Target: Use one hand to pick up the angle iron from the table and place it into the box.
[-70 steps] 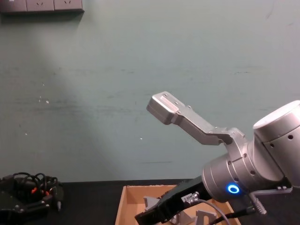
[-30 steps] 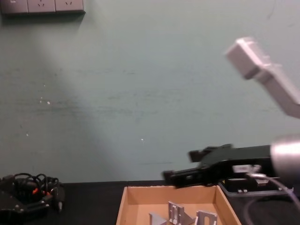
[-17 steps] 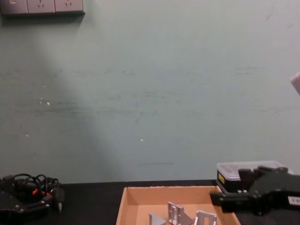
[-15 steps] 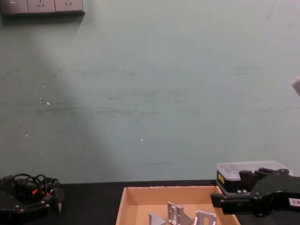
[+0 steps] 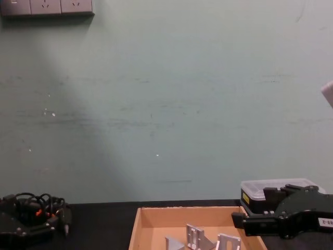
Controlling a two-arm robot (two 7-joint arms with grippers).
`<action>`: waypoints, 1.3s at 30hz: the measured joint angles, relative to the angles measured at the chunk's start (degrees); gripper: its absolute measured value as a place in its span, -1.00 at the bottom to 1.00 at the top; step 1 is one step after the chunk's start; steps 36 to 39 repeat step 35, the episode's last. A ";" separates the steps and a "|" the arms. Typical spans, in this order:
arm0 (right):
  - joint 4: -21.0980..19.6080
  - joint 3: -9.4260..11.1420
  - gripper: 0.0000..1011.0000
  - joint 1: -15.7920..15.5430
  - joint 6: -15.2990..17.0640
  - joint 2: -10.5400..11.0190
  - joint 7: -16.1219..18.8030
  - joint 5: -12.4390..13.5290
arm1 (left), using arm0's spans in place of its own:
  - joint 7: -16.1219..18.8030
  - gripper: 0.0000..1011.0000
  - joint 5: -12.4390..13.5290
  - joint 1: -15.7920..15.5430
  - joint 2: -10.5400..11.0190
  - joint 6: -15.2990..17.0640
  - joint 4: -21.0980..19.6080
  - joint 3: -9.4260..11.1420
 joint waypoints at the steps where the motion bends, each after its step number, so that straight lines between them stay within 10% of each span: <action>1: 0.01 -0.01 0.98 0.02 0.01 -0.01 0.01 0.00 | 0.00 1.00 0.00 0.00 0.00 0.00 0.00 0.00; 39: 0.02 -0.11 0.98 0.20 0.11 -0.06 0.06 0.00 | 0.00 1.00 0.00 0.00 0.00 0.00 0.00 0.00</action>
